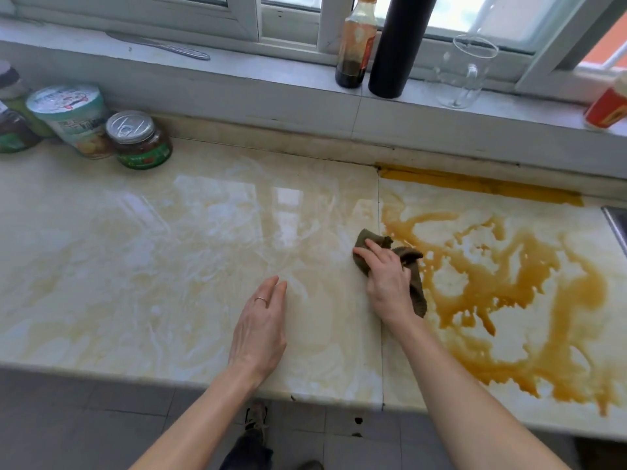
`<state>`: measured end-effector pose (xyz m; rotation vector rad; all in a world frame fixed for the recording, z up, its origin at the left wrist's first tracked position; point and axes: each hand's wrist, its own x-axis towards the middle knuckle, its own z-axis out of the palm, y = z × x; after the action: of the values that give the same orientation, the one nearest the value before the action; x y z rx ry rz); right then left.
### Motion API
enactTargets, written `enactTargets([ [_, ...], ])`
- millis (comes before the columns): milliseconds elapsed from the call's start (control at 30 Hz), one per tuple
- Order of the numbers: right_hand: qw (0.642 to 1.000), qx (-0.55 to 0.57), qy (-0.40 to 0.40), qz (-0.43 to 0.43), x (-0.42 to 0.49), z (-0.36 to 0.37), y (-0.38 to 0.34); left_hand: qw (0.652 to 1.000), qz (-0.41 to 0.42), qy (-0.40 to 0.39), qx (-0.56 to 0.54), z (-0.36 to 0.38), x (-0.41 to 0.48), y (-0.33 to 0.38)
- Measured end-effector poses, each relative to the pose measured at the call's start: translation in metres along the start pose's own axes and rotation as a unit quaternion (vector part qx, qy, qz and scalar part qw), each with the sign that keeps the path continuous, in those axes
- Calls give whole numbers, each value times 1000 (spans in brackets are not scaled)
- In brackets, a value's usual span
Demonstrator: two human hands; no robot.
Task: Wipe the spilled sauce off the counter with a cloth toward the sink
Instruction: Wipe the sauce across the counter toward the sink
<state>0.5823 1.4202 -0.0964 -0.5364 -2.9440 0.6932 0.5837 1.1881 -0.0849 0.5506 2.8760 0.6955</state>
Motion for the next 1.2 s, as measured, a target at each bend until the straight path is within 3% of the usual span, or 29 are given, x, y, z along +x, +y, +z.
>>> enactTargets([
  [100,996,39,31,-80,-45,8,-10,1000,15,-8,-5,9,3,12],
  [200,988,-20,29,-150,-87,17,6,999,34,-19,-6,17,3,25],
  [333,993,-74,25,-92,-85,1,43,997,63,-35,5,19,-1,43],
  [433,996,-35,65,-40,-77,-11,44,995,83,-41,22,19,-1,52],
  [500,994,-35,75,-76,-92,-6,34,995,87,-48,23,20,-1,55],
  [633,983,-98,7,-153,-135,5,48,994,86,-65,24,24,-5,53],
  [800,997,-41,48,-50,-109,-17,72,991,93,-82,46,23,-5,51],
  [867,994,-22,57,-92,-120,-13,58,990,90,-90,54,24,-4,52],
  [1000,976,-62,-26,-209,-166,1,60,987,97,-104,69,27,-3,48],
  [1200,998,6,-8,-66,-143,-19,74,987,94,-102,82,28,-4,48],
])
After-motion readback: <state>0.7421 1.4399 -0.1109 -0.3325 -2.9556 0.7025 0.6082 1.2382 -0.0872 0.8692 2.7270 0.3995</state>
